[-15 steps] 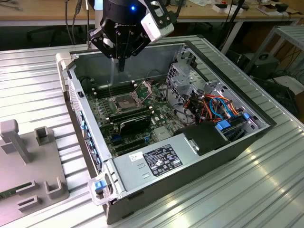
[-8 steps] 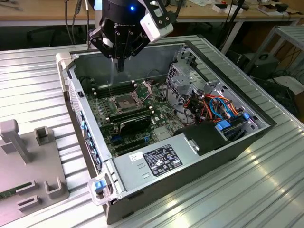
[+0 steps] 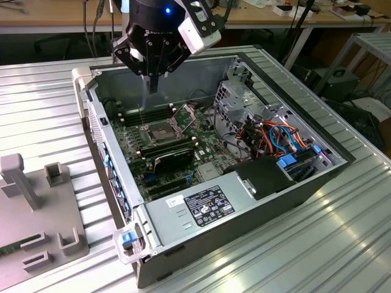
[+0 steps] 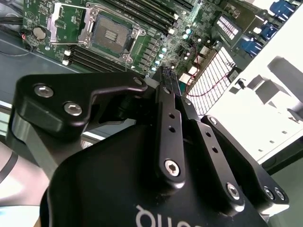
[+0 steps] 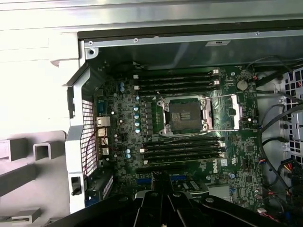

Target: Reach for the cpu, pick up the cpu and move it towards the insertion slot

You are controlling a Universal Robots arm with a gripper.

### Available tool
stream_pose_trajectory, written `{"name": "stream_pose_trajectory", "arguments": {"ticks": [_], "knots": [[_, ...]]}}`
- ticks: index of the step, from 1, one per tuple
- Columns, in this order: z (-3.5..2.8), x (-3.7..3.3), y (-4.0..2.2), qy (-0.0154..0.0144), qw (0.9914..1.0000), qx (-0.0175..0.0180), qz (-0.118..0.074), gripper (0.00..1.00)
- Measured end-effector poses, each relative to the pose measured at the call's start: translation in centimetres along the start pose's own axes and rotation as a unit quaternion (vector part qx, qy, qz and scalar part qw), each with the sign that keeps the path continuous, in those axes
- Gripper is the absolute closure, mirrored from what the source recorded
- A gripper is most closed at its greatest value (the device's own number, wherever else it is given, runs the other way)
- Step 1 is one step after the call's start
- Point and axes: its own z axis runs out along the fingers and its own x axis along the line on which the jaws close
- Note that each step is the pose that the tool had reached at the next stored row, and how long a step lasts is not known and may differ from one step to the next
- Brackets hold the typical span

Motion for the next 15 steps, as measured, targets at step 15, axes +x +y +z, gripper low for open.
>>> {"name": "stream_pose_trajectory", "arguments": {"ticks": [15], "knots": [[0.0, 0.55, -0.04, 0.0001, 1.0, -0.0002, 0.0, 0.89]]}}
